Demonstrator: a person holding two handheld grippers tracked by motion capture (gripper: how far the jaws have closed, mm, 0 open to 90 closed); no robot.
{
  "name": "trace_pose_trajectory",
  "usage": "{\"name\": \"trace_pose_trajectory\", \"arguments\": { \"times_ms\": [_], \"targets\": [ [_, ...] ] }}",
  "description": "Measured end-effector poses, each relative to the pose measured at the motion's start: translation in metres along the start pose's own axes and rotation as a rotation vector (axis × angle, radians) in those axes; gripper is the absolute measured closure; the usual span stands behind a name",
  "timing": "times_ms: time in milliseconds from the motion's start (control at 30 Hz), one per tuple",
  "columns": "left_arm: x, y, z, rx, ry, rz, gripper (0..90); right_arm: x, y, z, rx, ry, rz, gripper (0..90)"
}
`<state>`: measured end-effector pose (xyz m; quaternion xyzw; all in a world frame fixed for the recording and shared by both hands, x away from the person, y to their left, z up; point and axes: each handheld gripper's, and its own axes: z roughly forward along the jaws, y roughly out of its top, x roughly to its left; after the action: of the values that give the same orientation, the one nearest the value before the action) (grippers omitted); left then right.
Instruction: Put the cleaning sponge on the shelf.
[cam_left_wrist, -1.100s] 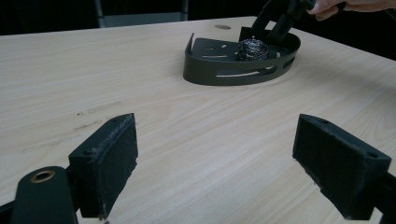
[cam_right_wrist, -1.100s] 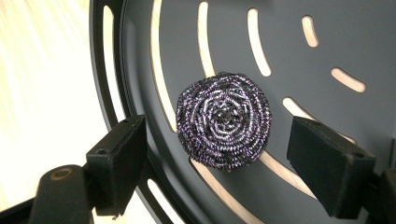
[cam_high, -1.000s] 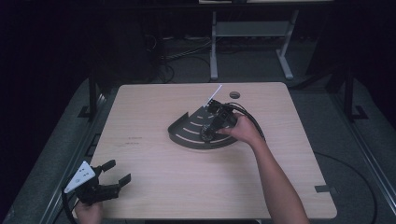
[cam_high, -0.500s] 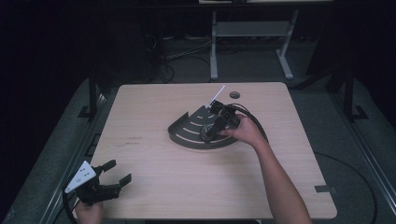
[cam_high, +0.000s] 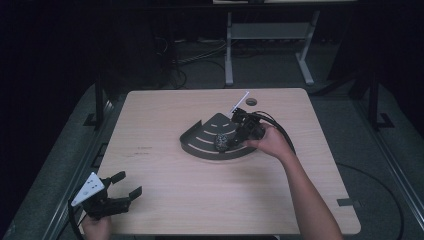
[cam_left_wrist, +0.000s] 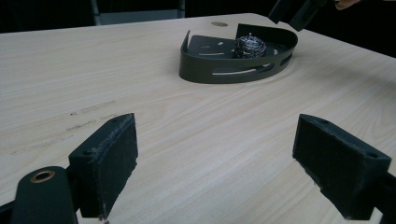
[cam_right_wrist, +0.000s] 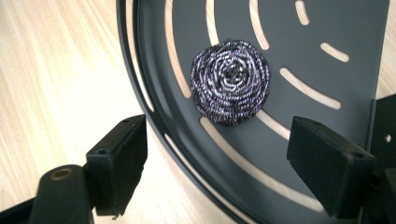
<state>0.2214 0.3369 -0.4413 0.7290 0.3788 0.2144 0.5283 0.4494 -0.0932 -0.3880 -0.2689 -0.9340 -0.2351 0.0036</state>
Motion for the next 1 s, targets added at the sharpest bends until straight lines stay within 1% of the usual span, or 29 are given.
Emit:
{"name": "trace_pose_trajectory", "arguments": {
  "times_ms": [233,367,933,1000],
  "targets": [
    [0.0,0.0,0.0,0.003,0.0,0.003,13.3,0.004,-0.012,-0.009,-0.013,-0.006,-0.003,19.5],
    [0.0,0.0,0.001,0.005,-0.001,0.005,13.3,0.007,-0.019,-0.012,-0.002,-0.013,-0.009,19.4],
    [-0.001,0.0,0.002,0.01,-0.002,0.007,13.3,0.017,-0.042,-0.026,-0.014,-0.009,-0.015,18.5],
    [-0.001,0.0,0.002,0.01,-0.002,0.006,13.3,0.018,-0.045,-0.027,-0.003,-0.009,-0.015,18.3]
  ]
}}
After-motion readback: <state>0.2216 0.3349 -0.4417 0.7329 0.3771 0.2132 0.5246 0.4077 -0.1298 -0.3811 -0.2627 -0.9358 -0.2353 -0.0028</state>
